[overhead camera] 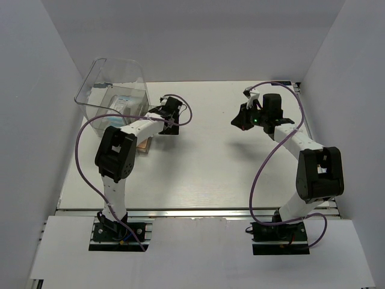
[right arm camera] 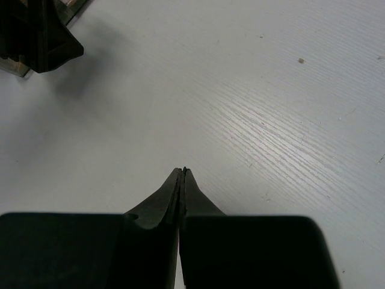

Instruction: Organize the makeup

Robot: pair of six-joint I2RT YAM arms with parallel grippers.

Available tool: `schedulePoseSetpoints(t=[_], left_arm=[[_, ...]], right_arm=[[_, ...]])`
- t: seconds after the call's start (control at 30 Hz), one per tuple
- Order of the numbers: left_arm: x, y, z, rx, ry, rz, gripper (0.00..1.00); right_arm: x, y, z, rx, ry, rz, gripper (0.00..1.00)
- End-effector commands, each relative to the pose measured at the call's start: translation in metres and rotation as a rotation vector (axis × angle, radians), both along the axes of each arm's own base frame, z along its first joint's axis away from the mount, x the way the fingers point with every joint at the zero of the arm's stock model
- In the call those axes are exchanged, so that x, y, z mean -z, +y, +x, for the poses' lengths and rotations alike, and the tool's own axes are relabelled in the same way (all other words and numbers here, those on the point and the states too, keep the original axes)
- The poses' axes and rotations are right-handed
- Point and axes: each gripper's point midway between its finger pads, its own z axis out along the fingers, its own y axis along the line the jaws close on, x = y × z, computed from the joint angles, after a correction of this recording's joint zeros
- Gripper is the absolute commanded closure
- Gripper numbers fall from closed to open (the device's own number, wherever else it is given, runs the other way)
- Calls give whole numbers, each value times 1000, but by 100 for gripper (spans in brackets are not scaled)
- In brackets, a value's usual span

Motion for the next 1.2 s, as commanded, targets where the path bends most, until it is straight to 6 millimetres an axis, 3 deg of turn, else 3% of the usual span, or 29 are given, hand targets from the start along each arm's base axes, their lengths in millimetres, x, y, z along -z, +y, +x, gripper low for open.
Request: schedulePoseSetpoints(t=[0.0, 0.3, 0.53, 0.7, 0.77, 0.8, 0.83, 0.87, 0.9, 0.97, 1.07, 1.1, 1.17], left_arm=[[-27, 12, 13, -36, -69, 43, 11], [-19, 57, 7, -124, -34, 194, 3], [-21, 57, 16, -122, -41, 214, 2], [-37, 36, 21, -40, -83, 120, 5], [-55, 17, 23, 26, -129, 16, 7], [-54, 11, 18, 69, -123, -15, 8], [-75, -11, 18, 146, -170, -119, 9], [-84, -20, 15, 184, -191, -160, 9], [-84, -27, 7, 225, -191, -194, 2], [-105, -49, -1, 301, -245, -293, 2], [-142, -63, -17, 339, -336, -417, 2], [-163, -71, -27, 367, -371, -492, 2], [-171, -76, -37, 371, -398, -558, 2]], right_arm=[[-22, 1, 4, -4, -45, 25, 100], [-22, -3, 6, 8, -45, 20, 100], [-24, -5, 9, 18, -49, 19, 100], [-28, -4, 4, -28, -74, 2, 100], [-23, -4, -4, -97, -92, -53, 54], [-26, -3, -6, -133, -111, -62, 28], [-25, -5, -8, -152, -131, -94, 11], [-24, -9, -6, -136, -141, -118, 11], [-24, -12, -6, -129, -151, -135, 11], [-25, -18, -3, -97, -165, -174, 11], [-31, -41, 13, 33, -190, -246, 11], [-34, -51, 18, 97, -188, -270, 11], [-45, -60, 25, 158, -189, -294, 11]])
